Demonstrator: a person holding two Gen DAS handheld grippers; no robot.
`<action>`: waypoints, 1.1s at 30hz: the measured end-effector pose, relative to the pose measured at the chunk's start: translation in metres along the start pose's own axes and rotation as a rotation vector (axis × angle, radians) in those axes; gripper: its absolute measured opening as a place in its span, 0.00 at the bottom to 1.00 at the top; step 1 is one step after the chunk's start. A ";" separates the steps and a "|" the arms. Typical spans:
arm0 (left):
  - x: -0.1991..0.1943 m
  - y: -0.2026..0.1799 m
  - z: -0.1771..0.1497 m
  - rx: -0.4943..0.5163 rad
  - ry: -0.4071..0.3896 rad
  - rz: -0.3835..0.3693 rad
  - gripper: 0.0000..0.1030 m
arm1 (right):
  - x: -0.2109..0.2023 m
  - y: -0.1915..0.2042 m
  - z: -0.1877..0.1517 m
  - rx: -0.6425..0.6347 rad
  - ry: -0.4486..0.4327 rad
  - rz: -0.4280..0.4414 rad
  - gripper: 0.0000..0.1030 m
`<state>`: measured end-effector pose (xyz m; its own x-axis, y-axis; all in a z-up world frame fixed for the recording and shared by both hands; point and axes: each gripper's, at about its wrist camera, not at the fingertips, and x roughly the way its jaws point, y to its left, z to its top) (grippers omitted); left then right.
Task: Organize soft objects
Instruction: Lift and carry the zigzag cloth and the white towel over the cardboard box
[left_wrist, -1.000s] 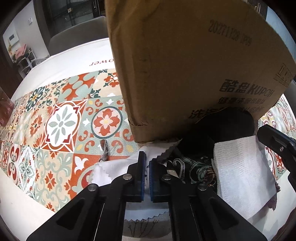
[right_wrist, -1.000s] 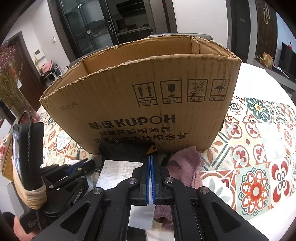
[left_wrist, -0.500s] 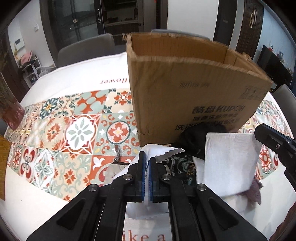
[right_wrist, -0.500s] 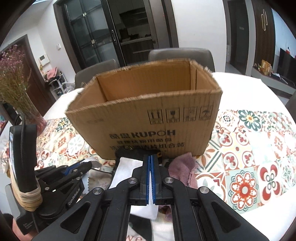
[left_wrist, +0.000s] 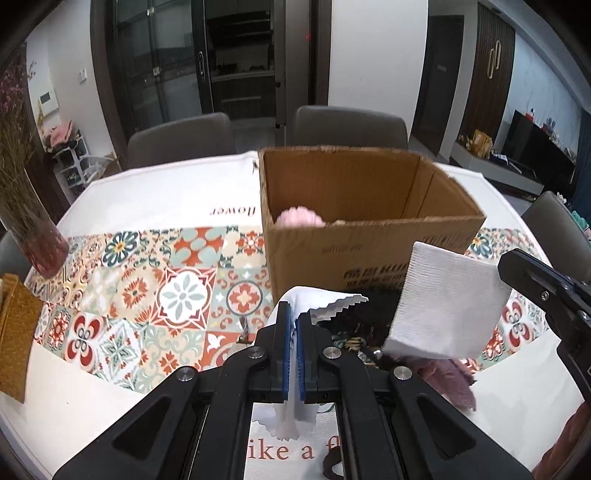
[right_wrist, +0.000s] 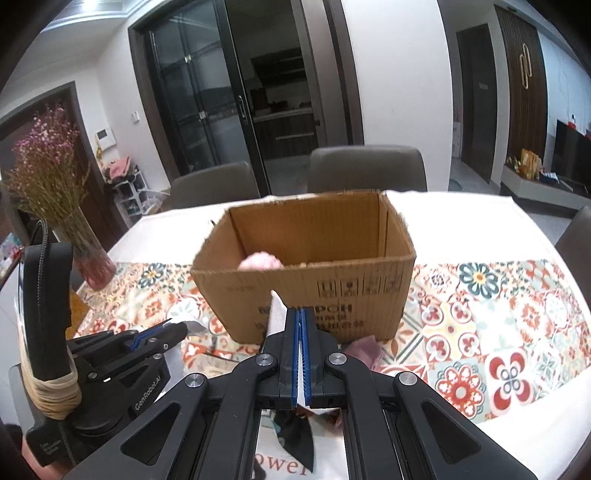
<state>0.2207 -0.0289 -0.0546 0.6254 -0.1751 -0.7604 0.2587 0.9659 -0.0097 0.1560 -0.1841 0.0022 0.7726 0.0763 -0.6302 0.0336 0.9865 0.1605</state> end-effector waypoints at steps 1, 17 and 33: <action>-0.004 -0.001 0.003 0.002 -0.009 -0.002 0.05 | -0.004 0.002 0.003 -0.004 -0.010 0.000 0.03; -0.056 -0.018 0.032 0.015 -0.085 -0.032 0.05 | -0.047 0.007 0.031 -0.025 -0.098 0.006 0.03; -0.090 -0.029 0.086 0.021 -0.169 -0.044 0.05 | -0.071 0.006 0.083 -0.057 -0.186 0.015 0.03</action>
<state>0.2200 -0.0573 0.0703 0.7275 -0.2481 -0.6396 0.3024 0.9528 -0.0257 0.1537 -0.1959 0.1106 0.8766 0.0684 -0.4763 -0.0110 0.9925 0.1222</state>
